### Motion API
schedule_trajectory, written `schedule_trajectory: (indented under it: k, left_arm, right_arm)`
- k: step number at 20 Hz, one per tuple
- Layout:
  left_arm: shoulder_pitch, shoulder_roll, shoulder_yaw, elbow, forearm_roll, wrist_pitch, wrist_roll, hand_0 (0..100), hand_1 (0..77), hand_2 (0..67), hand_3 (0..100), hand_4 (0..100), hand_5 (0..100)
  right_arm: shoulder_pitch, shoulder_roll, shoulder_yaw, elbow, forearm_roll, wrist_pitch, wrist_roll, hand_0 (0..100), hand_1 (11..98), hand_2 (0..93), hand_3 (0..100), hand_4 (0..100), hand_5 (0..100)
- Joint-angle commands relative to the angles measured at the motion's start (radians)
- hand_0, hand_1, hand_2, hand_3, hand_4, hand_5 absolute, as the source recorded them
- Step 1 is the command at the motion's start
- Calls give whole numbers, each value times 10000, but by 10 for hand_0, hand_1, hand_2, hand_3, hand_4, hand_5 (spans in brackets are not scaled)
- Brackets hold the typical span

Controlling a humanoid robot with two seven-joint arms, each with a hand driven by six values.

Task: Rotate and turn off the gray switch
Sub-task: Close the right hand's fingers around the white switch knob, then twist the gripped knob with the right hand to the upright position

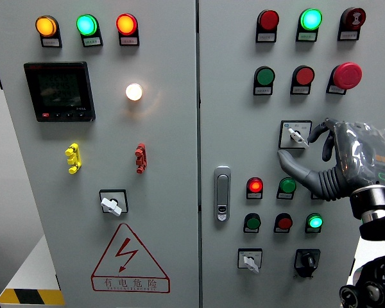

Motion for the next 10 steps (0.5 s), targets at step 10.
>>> schedule_trajectory:
  k: [10]
  left_arm:
    - [0, 0, 0, 0, -11, 0, 2, 0, 0, 129, 183, 94, 121]
  right_arm:
    - [207, 9, -75, -285, 0, -23, -66, 0, 357, 609, 909, 937, 1000]
